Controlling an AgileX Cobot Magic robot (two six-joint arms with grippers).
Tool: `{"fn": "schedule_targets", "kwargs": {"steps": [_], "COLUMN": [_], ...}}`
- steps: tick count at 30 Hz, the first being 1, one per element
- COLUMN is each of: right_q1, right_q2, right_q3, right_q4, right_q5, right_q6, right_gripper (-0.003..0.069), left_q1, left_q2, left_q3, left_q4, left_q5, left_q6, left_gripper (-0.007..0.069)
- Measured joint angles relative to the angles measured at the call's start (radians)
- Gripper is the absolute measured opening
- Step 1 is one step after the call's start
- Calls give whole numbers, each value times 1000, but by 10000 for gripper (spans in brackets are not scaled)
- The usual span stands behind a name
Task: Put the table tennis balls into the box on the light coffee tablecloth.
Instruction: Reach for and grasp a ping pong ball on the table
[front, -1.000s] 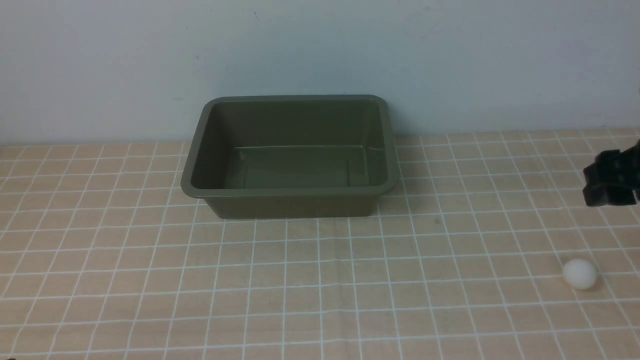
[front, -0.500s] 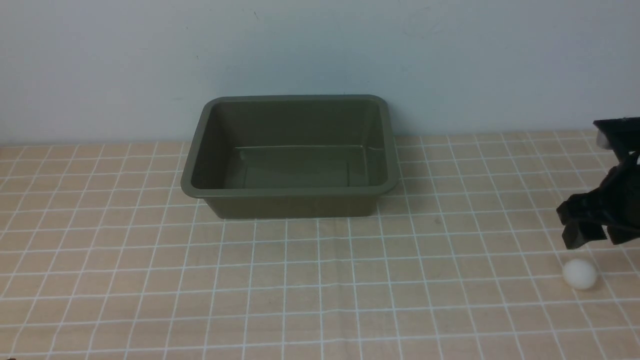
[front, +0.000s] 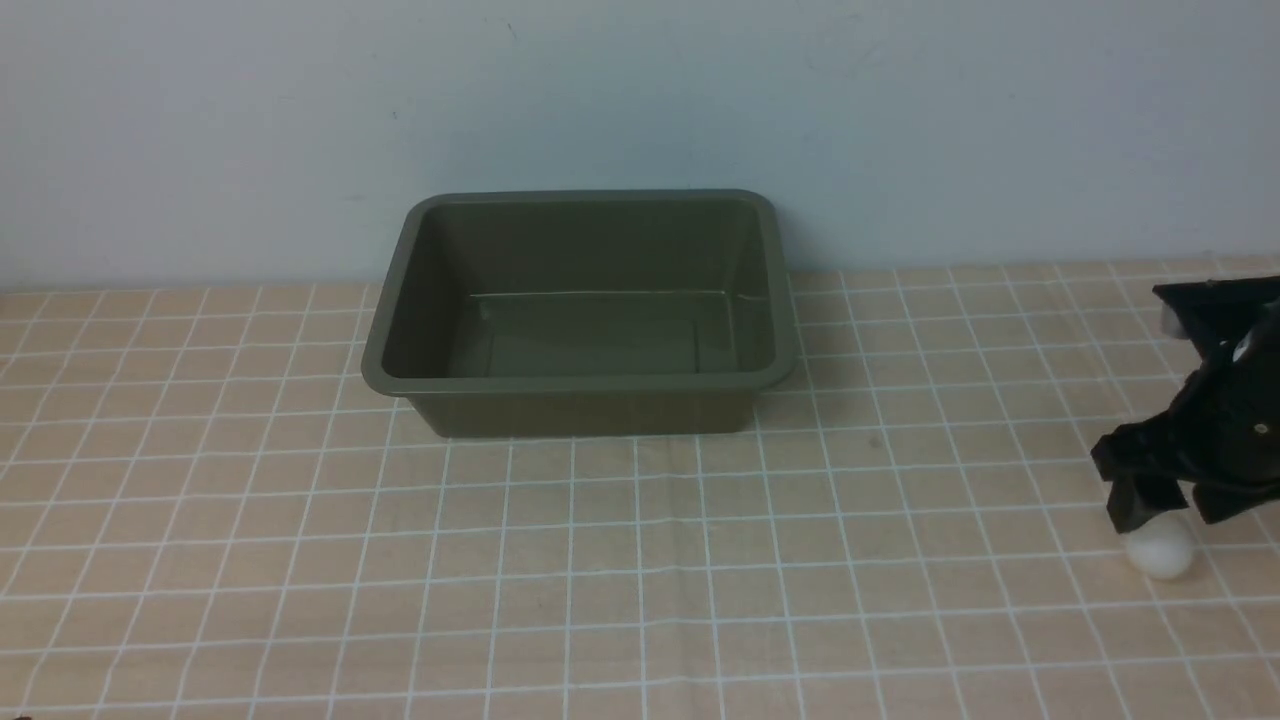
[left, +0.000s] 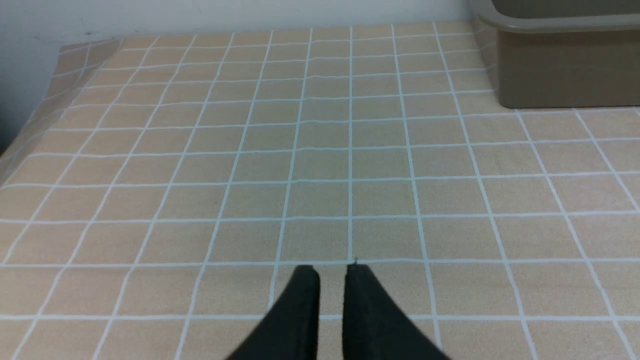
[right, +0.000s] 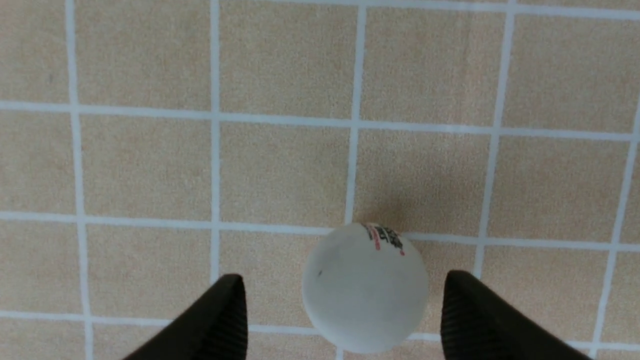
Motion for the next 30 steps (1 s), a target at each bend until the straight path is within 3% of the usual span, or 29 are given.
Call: {"fn": "schedule_targets", "kwargs": {"steps": [17,21,24,30], "right_q1": [0,0,0,0], "right_q2": [81,89,89,89], "right_q3": [0,0,0,0], "right_q4": [-20,-29,-29,-29], "right_q5": [-8,-13,-20,-21], "right_q6": [20,25,26,26], "right_gripper": [470,435,368,367], "left_q1": [0,0,0,0], "left_q2": [0,0,0,0], "left_q3": [0,0,0,0], "left_q4": [0,0,0,0], "left_q5": [0,0,0,0], "left_q6": [0,0,0,0], "left_gripper": [24,24,24,24]}}
